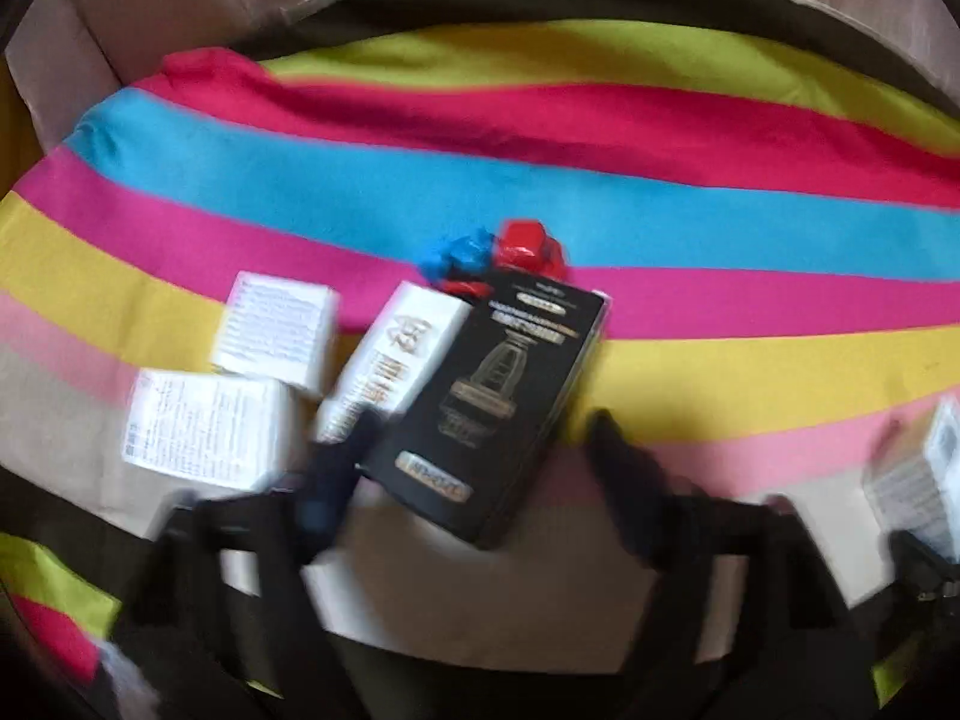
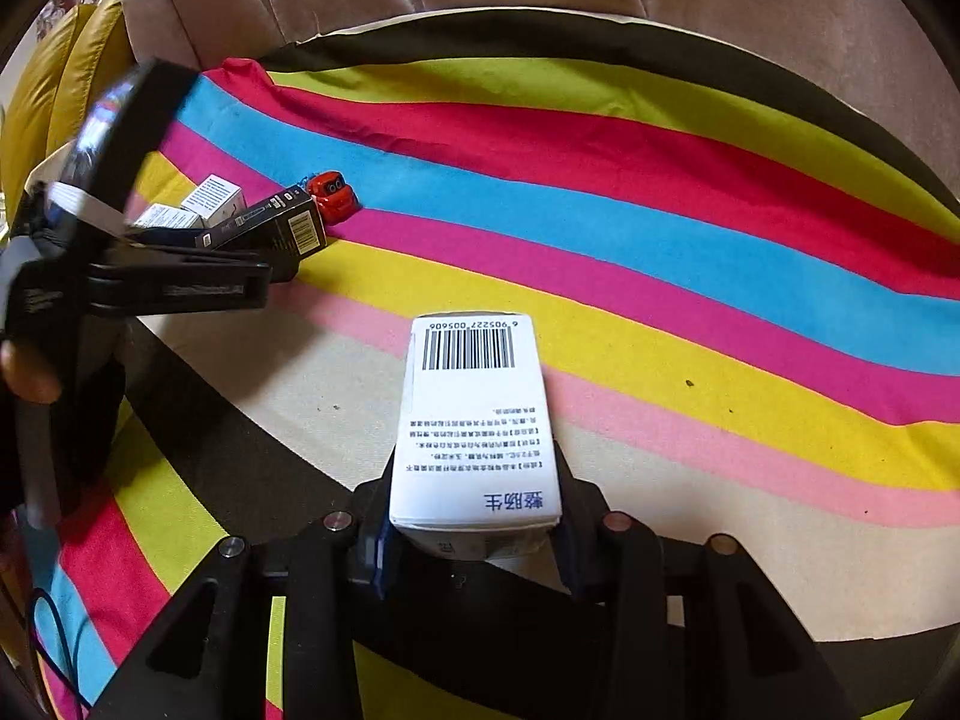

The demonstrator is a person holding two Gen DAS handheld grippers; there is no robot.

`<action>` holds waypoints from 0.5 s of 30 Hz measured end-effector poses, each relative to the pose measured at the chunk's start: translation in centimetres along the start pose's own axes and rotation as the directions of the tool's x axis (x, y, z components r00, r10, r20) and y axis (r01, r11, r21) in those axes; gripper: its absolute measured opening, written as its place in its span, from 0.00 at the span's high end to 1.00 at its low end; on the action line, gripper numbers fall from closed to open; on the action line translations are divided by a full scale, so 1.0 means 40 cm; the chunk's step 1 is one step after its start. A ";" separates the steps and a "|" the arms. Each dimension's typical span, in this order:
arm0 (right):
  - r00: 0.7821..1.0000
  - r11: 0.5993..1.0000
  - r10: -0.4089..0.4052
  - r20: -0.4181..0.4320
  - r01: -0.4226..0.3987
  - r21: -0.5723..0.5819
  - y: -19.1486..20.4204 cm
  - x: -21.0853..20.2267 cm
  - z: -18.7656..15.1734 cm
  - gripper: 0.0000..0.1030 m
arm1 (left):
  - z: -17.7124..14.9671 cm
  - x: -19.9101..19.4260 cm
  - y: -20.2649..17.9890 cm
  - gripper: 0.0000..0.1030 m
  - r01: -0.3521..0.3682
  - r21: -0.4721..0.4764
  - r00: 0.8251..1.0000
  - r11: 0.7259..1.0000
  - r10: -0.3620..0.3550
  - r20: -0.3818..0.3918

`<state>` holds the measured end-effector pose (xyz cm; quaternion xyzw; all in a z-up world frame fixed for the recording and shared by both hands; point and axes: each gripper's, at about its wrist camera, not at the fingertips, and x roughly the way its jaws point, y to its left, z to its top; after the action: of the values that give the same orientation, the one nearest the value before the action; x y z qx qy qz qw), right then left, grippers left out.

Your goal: Organize rigid objects

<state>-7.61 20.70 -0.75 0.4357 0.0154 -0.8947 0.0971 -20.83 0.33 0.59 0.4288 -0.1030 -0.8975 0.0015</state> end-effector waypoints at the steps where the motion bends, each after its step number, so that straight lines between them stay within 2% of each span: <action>1: 1.000 1.000 0.004 0.001 -0.004 0.004 0.001 0.006 0.002 0.59 | -0.007 -0.017 -0.002 0.60 0.046 -0.001 0.999 0.999 -0.046 0.000; 2: 1.000 1.000 0.013 0.003 -0.013 0.012 -0.003 0.004 0.002 0.59 | -0.024 -0.048 -0.002 0.59 0.122 -0.024 0.993 0.992 -0.122 0.001; 3: 1.000 1.000 0.017 0.004 -0.017 0.016 -0.006 0.001 0.000 0.59 | -0.042 -0.075 -0.005 0.59 0.138 -0.029 0.990 0.990 -0.138 0.004; 5: 1.000 0.999 0.024 0.006 -0.024 0.023 -0.008 -0.001 0.000 0.59 | -0.087 -0.131 -0.015 0.59 0.132 -0.021 0.991 0.991 -0.132 0.017; 7: 1.000 0.999 0.029 0.006 -0.029 0.027 -0.008 -0.001 0.002 0.59 | -0.124 -0.169 -0.016 0.59 0.158 -0.039 0.987 0.987 -0.157 0.015; 11: 0.999 0.999 0.038 0.009 -0.039 0.037 -0.010 -0.002 0.003 0.59 | -0.156 -0.184 -0.043 0.57 0.113 0.007 0.994 0.994 -0.113 0.009; 13: 0.999 0.999 0.039 0.008 -0.039 0.037 -0.009 -0.002 0.004 0.59 | -0.136 -0.155 -0.065 0.53 0.088 0.026 0.996 0.996 -0.088 0.008; 15: 0.999 0.999 0.037 0.008 -0.038 0.036 -0.009 -0.002 0.005 0.59 | -0.127 -0.153 -0.059 0.35 0.073 0.027 0.997 0.997 -0.074 0.026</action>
<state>-7.79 21.06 -0.57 0.4343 -0.0094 -0.8945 0.1059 -12.85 2.27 1.74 0.4201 -0.0990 -0.9013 -0.0385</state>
